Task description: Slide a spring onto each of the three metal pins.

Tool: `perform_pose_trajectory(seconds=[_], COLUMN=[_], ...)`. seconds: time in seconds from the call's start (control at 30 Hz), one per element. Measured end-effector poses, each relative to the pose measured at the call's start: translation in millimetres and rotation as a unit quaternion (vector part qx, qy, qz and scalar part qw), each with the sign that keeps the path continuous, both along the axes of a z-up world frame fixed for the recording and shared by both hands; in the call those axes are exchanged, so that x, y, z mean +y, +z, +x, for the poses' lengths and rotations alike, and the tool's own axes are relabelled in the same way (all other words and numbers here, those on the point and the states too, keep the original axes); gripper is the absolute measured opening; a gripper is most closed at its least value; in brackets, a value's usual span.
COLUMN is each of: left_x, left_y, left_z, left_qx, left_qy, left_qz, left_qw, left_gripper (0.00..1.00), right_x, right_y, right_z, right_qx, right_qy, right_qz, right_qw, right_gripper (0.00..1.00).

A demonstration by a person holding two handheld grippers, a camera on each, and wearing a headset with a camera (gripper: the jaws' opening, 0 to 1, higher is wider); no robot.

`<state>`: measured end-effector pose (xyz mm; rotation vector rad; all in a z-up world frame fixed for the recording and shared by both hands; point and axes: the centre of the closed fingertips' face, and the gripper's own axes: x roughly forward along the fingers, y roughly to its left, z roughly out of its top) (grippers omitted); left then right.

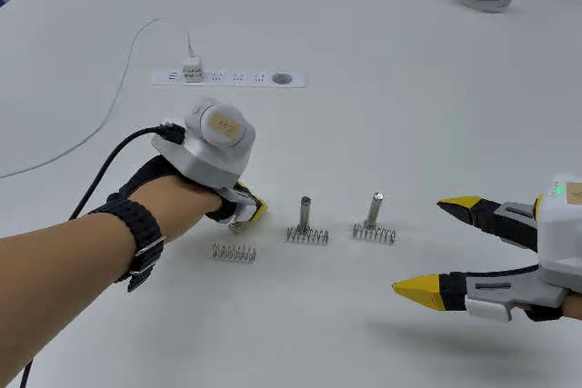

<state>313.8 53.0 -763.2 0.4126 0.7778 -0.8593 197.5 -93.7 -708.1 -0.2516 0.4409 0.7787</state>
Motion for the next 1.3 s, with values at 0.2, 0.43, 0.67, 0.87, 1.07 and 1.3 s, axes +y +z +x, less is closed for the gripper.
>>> perform_pose_trajectory(seconds=[0.2, 0.43, 0.67, 0.87, 1.07, 1.3], left_x=[-1.2, -1.0, -0.6, 0.1, 0.9, 2.9], left_y=[0.1, -2.0, -3.0, -3.8, -4.0, -2.2], left_z=[-0.6, 0.3, 1.2, 3.3, 4.4, 3.9], left_qx=[0.005, 0.005, 0.006, 0.008, 0.015, 0.022], left_qy=[0.002, 0.001, 0.003, 0.009, 0.020, 0.028], left_qz=[0.004, 0.017, 0.019, 0.018, 0.009, -0.001], left_qw=[1.0000, 0.9998, 0.9998, 0.9998, 0.9997, 0.9994], left_gripper=[0.12, 0.10, 0.10, 0.09, 0.08, 0.08], right_x=[1.5, 1.2, 1.0, 1.0, 0.4, 0.1], right_y=[-0.3, 0.1, 0.8, 0.9, 1.7, 1.8], right_z=[-1.0, -0.8, -1.1, -0.8, -0.5, -0.6], right_qx=[0.001, 0.000, -0.001, -0.001, -0.001, -0.001], right_qy=[0.002, 0.002, 0.002, 0.002, 0.000, -0.001], right_qz=[0.001, 0.000, 0.001, 0.002, 0.003, 0.004], right_qw=[1.0000, 1.0000, 1.0000, 1.0000, 1.0000, 1.0000], right_gripper=[0.79, 0.79, 0.79, 0.79, 0.79, 0.79])
